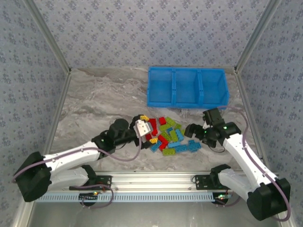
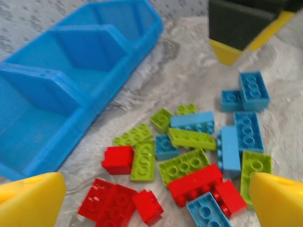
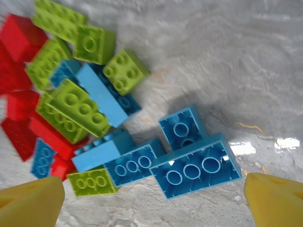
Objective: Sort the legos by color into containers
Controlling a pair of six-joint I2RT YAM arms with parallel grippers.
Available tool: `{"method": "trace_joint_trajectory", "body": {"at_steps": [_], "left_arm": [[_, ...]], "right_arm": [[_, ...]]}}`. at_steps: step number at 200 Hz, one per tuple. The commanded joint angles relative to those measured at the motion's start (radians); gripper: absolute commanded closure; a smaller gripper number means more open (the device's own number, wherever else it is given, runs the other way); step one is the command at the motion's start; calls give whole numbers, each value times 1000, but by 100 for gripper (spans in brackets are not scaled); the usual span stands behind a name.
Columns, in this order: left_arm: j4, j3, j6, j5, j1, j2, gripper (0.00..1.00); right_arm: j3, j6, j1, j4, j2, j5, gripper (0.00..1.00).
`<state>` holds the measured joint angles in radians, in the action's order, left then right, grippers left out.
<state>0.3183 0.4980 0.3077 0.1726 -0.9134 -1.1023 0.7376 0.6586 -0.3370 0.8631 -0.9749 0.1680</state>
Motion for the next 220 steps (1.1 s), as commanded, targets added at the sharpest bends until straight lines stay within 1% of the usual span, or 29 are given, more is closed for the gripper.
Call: {"method": "trace_joint_trajectory", "body": {"at_steps": [1,13,21,32,43,69,81,91,106,118,131,138,139,164,173,179,204,207,210,220], "left_arm": [[78,-78,72,58,-9,-16,1],[164,-117,41,78,-11,-34,1],[192,-125,30,87,-11,-54,1],[141,-95,36,92,-19,-78,1],[100,-70,28,74,-34,-95,1],[158,-95,20,52,-51,-110,1],[173,-100,10,44,-52,-103,1],[176,-101,5,31,-51,-96,1],[187,-109,3,13,-52,-90,1],[195,-112,-1,0,-52,-88,1],[196,-111,-4,-7,-52,-92,1],[192,-110,-5,-10,-53,-92,1],[192,-110,-5,-10,-52,-92,1],[184,-108,-5,-19,-53,-84,1],[185,-107,-7,-23,-53,-81,1],[187,-110,-8,-26,-53,-80,1],[193,-113,-10,-37,-53,-78,1],[194,-113,-10,-38,-53,-78,1],[194,-113,-11,-40,-53,-79,1],[196,-113,-12,-45,-53,-78,1]], "right_arm": [[-9,97,-55,22,-58,-102,0],[-5,149,-84,47,-76,-165,0],[-13,212,-101,66,-79,-199,0],[-23,254,-107,68,-80,-195,0],[-36,303,-108,70,-87,-202,0],[-64,348,-114,16,-134,-191,1],[-59,354,-122,-2,-174,-194,7],[-50,355,-129,-14,-214,-201,16],[-37,362,-140,-21,-256,-216,22],[-38,375,-145,-32,-279,-229,30],[-49,395,-148,-48,-286,-236,36],[-54,402,-148,-54,-285,-238,41],[-54,403,-147,-54,-285,-242,44],[-46,406,-146,-45,-270,-268,62],[-35,409,-147,-27,-262,-284,64],[-27,408,-147,-15,-255,-293,68],[30,402,-145,8,-202,-322,70],[36,400,-145,10,-198,-324,71],[50,395,-146,10,-188,-329,73],[90,383,-143,16,-169,-344,75]]}}
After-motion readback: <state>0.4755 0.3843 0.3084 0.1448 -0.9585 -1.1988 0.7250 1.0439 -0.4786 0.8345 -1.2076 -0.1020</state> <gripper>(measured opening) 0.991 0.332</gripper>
